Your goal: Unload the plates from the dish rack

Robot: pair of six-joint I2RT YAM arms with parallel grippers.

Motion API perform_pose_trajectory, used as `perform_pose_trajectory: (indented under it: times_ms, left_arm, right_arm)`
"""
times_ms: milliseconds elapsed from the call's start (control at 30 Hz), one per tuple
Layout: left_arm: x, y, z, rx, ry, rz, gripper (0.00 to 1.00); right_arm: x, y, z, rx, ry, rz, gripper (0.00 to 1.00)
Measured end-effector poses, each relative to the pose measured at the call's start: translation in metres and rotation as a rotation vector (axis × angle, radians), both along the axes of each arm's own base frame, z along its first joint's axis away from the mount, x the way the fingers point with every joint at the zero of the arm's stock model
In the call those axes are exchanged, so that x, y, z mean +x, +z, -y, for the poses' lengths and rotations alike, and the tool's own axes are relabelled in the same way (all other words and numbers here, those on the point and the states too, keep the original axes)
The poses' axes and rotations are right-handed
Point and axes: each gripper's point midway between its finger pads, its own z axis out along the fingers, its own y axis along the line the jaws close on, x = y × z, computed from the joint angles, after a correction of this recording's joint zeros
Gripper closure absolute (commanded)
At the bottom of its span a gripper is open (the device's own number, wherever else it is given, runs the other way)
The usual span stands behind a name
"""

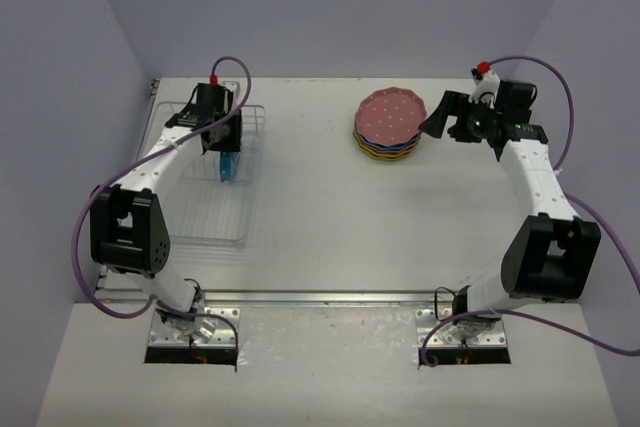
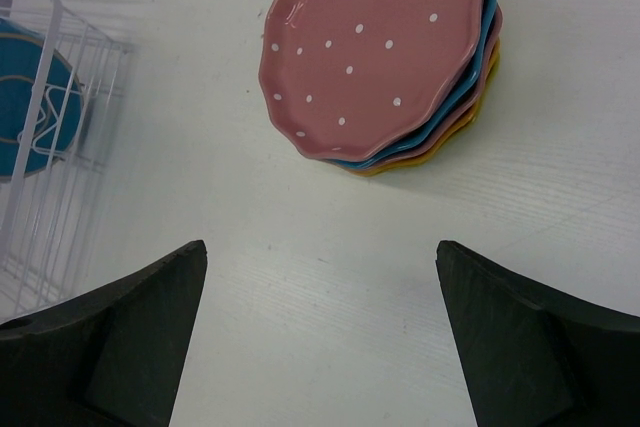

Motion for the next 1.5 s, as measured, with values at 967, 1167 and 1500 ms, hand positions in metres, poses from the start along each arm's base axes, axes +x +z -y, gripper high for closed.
perform_pose_trajectory:
  times_ms: [967, 1167, 1500]
  left_arm:
    - [0.000, 0.108, 0.010, 0.059, -0.128, 0.097, 1.00]
    - [-0.039, 0.142, 0.052, 0.356, -0.373, 0.283, 1.00]
    - [-0.150, 0.103, 0.153, 0.853, -1.137, 0.626, 1.00]
  right_arm:
    - [-0.016, 0.029, -0.022, 0.116, 0.066, 0.025, 0.01]
    - [-0.022, 0.040, -0.035, 0.198, 0.110, 0.011, 0.01]
    - [-0.046, 0.060, -0.077, 0.431, 0.284, -0.034, 0.01]
